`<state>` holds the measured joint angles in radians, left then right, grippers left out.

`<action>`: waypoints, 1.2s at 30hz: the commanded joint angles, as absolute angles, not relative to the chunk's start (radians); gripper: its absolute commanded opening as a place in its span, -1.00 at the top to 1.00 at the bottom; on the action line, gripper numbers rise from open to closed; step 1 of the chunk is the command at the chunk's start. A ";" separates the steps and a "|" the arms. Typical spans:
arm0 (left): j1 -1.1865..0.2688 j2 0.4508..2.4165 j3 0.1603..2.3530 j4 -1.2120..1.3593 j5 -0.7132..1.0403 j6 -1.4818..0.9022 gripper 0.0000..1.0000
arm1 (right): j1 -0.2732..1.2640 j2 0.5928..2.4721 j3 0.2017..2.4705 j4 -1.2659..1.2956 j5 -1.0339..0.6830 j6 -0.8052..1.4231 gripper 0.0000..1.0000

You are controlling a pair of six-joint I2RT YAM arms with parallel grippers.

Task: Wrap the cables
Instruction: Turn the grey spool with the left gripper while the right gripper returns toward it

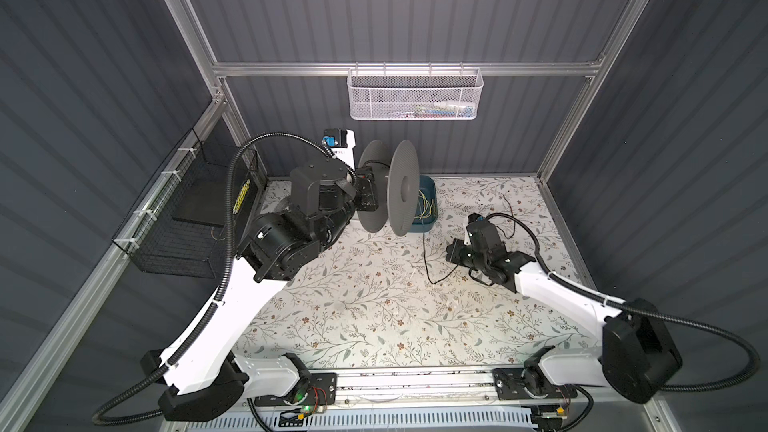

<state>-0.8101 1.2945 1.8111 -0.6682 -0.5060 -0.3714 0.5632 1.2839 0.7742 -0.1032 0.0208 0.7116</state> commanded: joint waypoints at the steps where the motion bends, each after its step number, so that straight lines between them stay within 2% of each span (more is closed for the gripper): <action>1: -0.801 1.292 1.770 -0.516 -0.749 -0.411 1.00 | 0.637 1.186 0.745 -0.157 0.151 0.726 1.00; 7: -0.792 1.368 1.685 -0.465 -0.906 -0.371 1.00 | 0.758 1.018 0.766 -0.287 0.242 0.715 1.00; 14: -0.790 1.405 1.556 -0.466 -0.964 -0.308 1.00 | 0.790 0.928 0.912 -0.437 0.264 0.672 1.00; 24: -0.792 1.332 1.289 -0.542 -0.968 -0.384 1.00 | 0.872 1.031 1.099 -0.514 0.255 0.653 1.00; 36: -0.810 1.395 1.189 -0.541 -0.883 -0.356 1.00 | 0.857 1.221 1.343 -0.443 0.104 0.643 1.00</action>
<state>-0.8001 1.3781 1.1988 -0.5667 -0.8833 -0.3618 0.8764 1.2018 1.2823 -0.4675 0.1658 0.6632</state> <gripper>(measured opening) 0.084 0.043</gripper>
